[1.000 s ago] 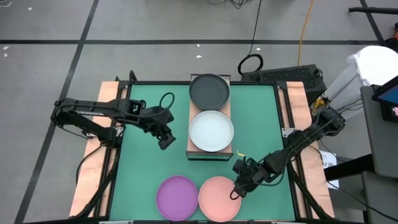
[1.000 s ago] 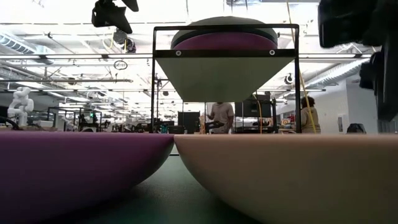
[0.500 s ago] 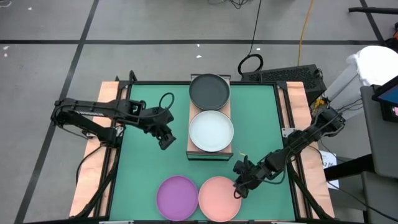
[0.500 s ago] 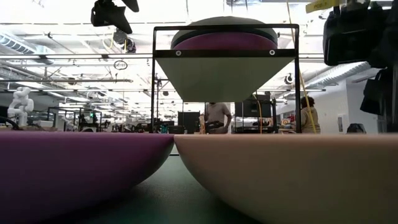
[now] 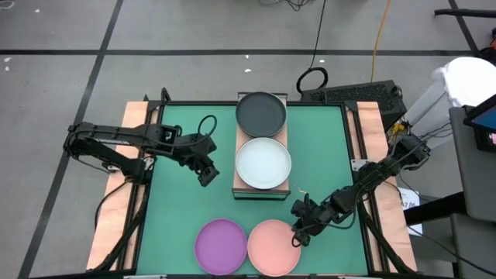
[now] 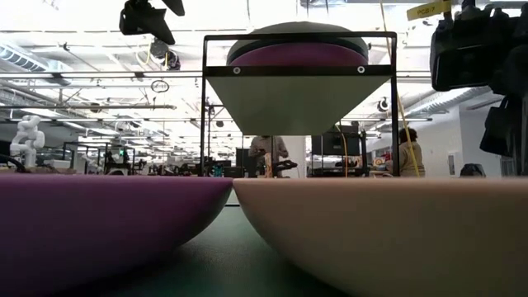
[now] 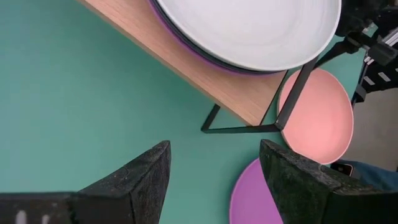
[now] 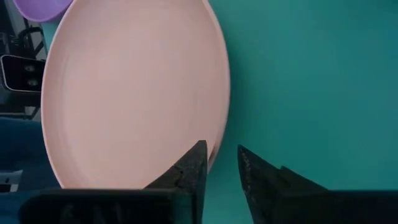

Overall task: Place and stack plates onto a shelf
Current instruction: Stack the pink plate on top of the black plate

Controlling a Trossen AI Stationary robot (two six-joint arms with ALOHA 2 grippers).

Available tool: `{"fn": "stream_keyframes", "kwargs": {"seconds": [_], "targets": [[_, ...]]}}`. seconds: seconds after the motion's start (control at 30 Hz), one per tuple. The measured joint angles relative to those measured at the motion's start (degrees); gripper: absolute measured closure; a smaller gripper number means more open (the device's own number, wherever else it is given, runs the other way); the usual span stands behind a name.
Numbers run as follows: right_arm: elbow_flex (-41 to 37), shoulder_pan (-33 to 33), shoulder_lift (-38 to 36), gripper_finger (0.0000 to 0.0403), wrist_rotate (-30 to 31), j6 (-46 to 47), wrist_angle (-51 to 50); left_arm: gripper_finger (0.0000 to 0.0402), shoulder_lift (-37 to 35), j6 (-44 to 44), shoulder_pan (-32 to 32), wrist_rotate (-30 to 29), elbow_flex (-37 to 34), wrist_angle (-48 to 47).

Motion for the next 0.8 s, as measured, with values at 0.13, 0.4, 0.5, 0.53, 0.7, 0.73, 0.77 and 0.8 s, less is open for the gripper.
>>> {"fn": "stream_keyframes", "kwargs": {"seconds": [0.13, 0.4, 0.5, 0.53, 0.7, 0.73, 0.77, 0.8], "targets": [[0.0, 0.0, 0.0, 0.0293, -1.3, 0.0, 0.3, 0.0151, 0.0, 0.0, 0.0, 0.0, 0.0, 0.0], [-2.7, 0.0, 0.0, 0.0270, -1.5, 0.0, 5.5, 0.0151, 0.0, 0.0, 0.0, -0.1, 0.0, 0.0], [-4.5, 0.0, 0.0, 0.0281, -1.8, 0.3, 8.8, 0.0151, 0.0, 0.0, 0.0, -0.1, 0.0, 0.0], [-5.1, 0.0, 0.0, 0.0286, -2.7, 0.3, 9.8, 0.0151, 0.0, 0.0, 0.0, -0.1, 0.0, 0.0], [-6.5, 0.0, 0.0, 0.0323, -5.3, 0.2, 11.3, 0.0151, 0.0, 0.0, 0.0, -0.9, 0.0, 0.0], [-6.6, 0.0, 0.0, 0.0332, -6.0, 0.2, 11.3, 0.0151, 0.0, 0.0, 0.0, -1.1, 0.0, 0.0], [-6.7, 0.0, 0.0, 0.0341, -6.0, 0.1, 11.3, 0.0151, 0.0, 0.0, 0.0, -1.3, 0.0, 0.0], [-6.8, 0.0, 0.0, 0.0350, -6.0, 0.1, 11.4, 0.0151, 0.0, 0.0, 0.0, -1.5, 0.0, 0.0]]}}
